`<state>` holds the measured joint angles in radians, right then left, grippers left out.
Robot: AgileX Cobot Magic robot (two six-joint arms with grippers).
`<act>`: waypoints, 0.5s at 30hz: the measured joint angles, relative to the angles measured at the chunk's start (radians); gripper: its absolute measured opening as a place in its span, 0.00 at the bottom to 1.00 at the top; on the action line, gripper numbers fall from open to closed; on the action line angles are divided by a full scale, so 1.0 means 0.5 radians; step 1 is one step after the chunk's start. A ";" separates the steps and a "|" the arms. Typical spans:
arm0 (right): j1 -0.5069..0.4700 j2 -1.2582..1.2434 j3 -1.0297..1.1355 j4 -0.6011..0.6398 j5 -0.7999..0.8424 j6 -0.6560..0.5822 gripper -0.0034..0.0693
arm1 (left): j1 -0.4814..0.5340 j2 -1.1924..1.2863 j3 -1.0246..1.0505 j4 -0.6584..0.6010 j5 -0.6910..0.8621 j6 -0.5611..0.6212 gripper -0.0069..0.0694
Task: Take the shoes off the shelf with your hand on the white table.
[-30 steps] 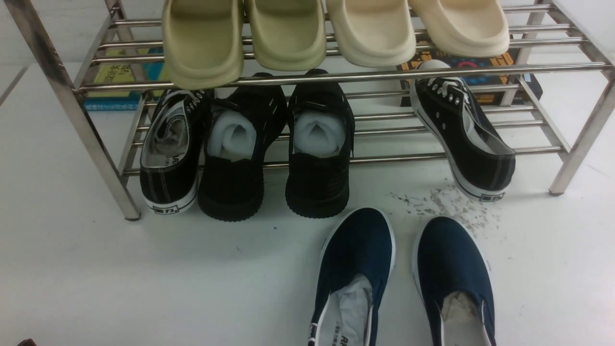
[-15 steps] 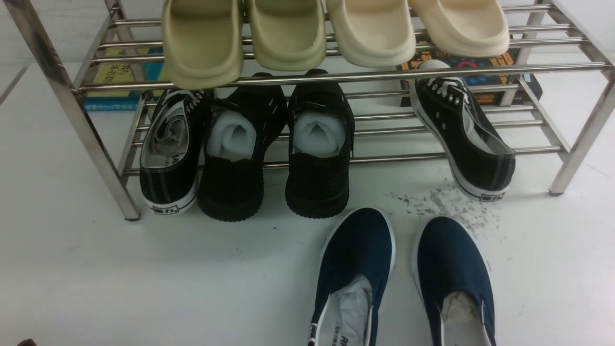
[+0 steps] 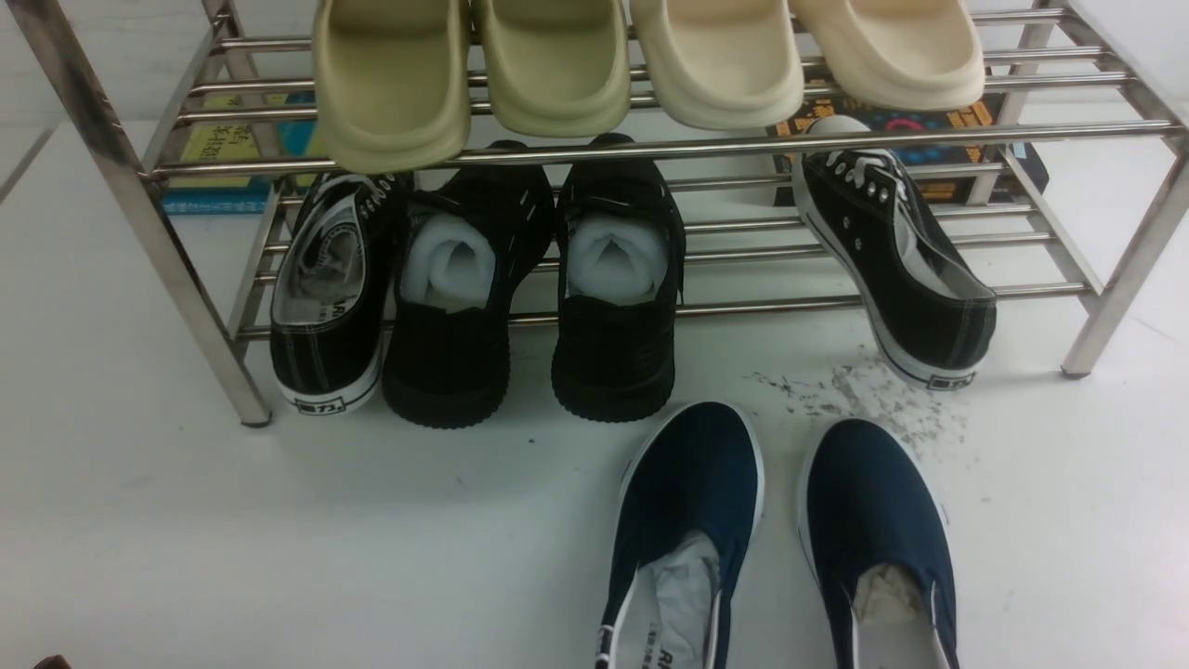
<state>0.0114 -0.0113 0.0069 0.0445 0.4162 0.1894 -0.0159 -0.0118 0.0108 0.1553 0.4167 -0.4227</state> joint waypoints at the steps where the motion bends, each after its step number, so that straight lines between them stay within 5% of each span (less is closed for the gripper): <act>1: 0.000 0.000 0.000 0.000 0.000 0.000 0.27 | 0.000 0.000 0.000 0.000 0.000 0.000 0.40; 15: 0.000 0.000 0.000 -0.002 0.000 0.000 0.29 | 0.000 0.000 0.000 0.000 0.000 0.000 0.40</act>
<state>0.0114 -0.0113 0.0069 0.0436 0.4162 0.1894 -0.0159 -0.0118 0.0108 0.1553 0.4167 -0.4227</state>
